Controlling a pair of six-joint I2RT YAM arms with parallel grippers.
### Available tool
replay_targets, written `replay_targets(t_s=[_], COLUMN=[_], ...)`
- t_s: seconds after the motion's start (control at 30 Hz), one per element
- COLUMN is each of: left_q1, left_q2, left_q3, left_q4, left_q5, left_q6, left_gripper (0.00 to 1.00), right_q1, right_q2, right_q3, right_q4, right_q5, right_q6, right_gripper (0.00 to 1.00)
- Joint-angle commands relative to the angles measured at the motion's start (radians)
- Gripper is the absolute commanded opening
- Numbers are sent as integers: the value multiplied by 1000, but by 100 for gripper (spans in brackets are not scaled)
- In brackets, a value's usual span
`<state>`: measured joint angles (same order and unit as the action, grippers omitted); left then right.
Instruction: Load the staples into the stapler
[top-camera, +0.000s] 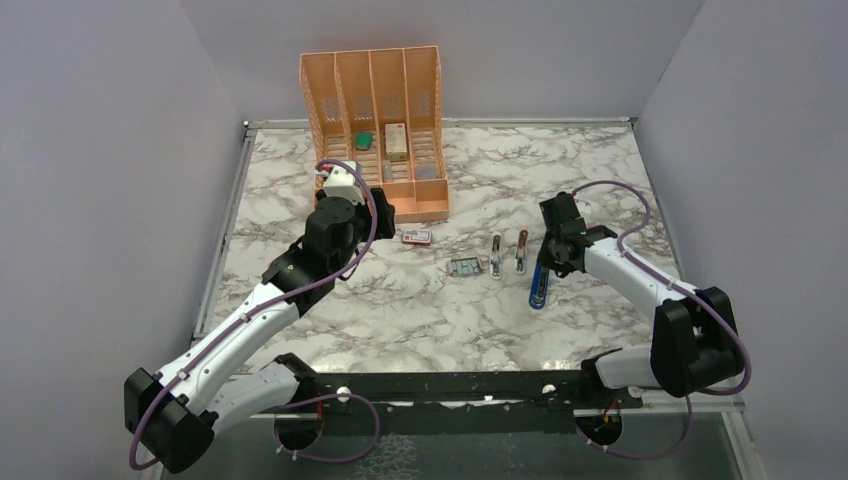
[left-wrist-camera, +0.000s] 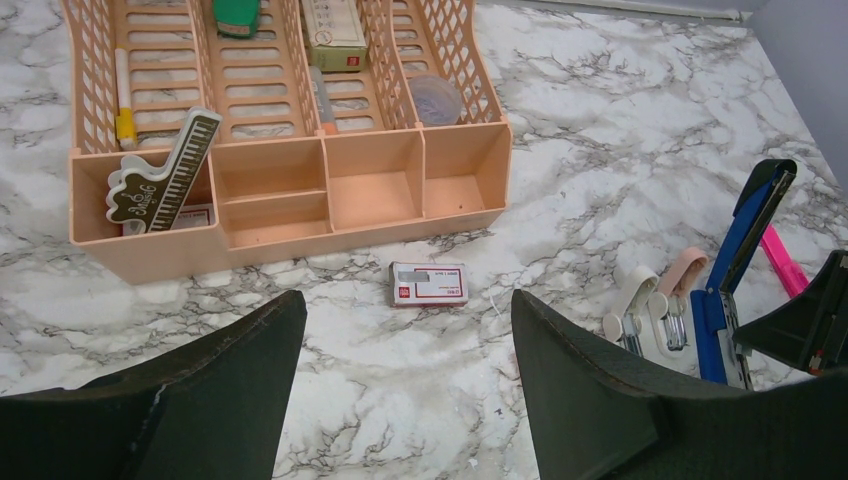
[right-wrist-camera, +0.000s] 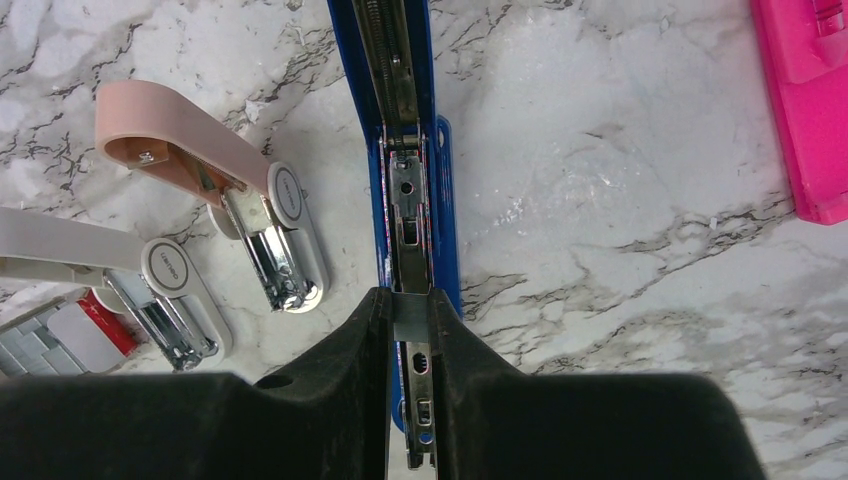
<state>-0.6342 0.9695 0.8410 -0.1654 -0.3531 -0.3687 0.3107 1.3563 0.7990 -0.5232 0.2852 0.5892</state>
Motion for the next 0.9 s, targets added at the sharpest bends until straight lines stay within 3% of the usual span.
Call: replay_targets(t_s=[0.0,0.87], left_q1=[4,4], left_q2=[-5,-5], left_q3=[-9,-15], left_q4=[23,18], left_q5=[-4,-9], left_q6=[13,13], left_gripper=[76,76], right_q1=[-9,-15], right_q2=[7,-7], right_q3=[-11,-12], right_q4=[14,18], right_q5=[4,9], right_q6=[-15,-11], right_gripper=[19,19])
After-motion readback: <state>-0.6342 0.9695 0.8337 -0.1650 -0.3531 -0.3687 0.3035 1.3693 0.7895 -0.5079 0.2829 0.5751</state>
